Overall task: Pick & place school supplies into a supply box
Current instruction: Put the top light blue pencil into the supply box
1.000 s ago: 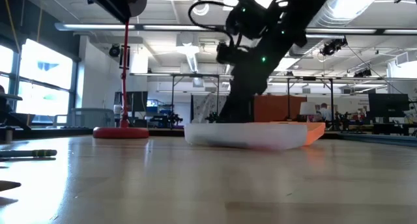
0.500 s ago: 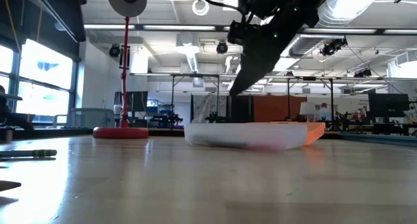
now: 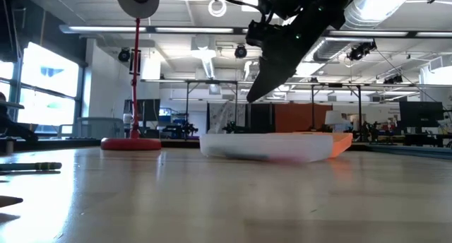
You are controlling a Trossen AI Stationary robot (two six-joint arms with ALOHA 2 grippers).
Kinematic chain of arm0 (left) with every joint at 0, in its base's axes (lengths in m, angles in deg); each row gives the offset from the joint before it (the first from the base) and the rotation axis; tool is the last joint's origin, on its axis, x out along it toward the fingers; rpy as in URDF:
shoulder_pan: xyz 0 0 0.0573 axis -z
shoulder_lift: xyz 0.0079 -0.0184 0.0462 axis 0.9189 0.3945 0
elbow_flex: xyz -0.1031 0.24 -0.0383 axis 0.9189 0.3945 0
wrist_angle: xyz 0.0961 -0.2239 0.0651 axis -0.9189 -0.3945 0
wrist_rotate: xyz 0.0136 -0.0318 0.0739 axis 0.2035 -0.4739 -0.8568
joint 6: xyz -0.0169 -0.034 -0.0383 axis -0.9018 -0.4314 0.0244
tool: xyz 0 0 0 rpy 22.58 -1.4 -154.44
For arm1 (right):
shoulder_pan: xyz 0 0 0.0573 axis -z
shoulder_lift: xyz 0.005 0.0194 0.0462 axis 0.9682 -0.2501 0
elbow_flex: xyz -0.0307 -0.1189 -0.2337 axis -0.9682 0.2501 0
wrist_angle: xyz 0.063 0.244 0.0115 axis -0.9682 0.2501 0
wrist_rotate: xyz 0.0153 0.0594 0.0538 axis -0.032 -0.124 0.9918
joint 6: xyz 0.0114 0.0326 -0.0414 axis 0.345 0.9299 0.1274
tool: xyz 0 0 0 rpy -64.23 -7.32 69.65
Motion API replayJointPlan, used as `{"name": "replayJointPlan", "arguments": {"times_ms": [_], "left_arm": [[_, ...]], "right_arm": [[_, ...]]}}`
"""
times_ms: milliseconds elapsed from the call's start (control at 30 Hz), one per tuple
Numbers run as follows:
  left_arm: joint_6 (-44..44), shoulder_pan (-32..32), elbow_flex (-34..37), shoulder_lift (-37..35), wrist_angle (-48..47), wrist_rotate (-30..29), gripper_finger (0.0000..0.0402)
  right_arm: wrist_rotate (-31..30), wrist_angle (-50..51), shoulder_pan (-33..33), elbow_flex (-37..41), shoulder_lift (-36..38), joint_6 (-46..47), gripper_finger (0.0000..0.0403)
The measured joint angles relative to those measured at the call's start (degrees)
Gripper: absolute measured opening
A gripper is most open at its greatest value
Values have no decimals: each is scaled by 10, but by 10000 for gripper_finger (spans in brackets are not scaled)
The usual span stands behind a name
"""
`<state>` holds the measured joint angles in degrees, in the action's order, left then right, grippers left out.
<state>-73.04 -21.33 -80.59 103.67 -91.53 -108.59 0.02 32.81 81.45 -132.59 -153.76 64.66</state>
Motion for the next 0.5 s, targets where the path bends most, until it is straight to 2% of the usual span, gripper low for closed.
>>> {"name": "replayJointPlan", "arguments": {"times_ms": [100, 267, 333, 400, 500], "left_arm": [[5, -10, 0, 24, 5, 17, 166], [-36, -61, 1, 66, -46, 145, 166], [-38, -83, 0, 82, -51, 173, 166], [-1, -105, 1, 89, -54, 201, 166], [68, -132, 0, 98, -5, 225, 166]], "right_arm": [[0, -5, 0, 0, 0, -1, 103], [0, -4, 0, 0, 0, -16, 103], [0, -8, 0, 0, 0, -26, 103], [0, -18, 0, 0, 0, -30, 103], [0, -20, 0, 0, 0, -32, 103]]}}
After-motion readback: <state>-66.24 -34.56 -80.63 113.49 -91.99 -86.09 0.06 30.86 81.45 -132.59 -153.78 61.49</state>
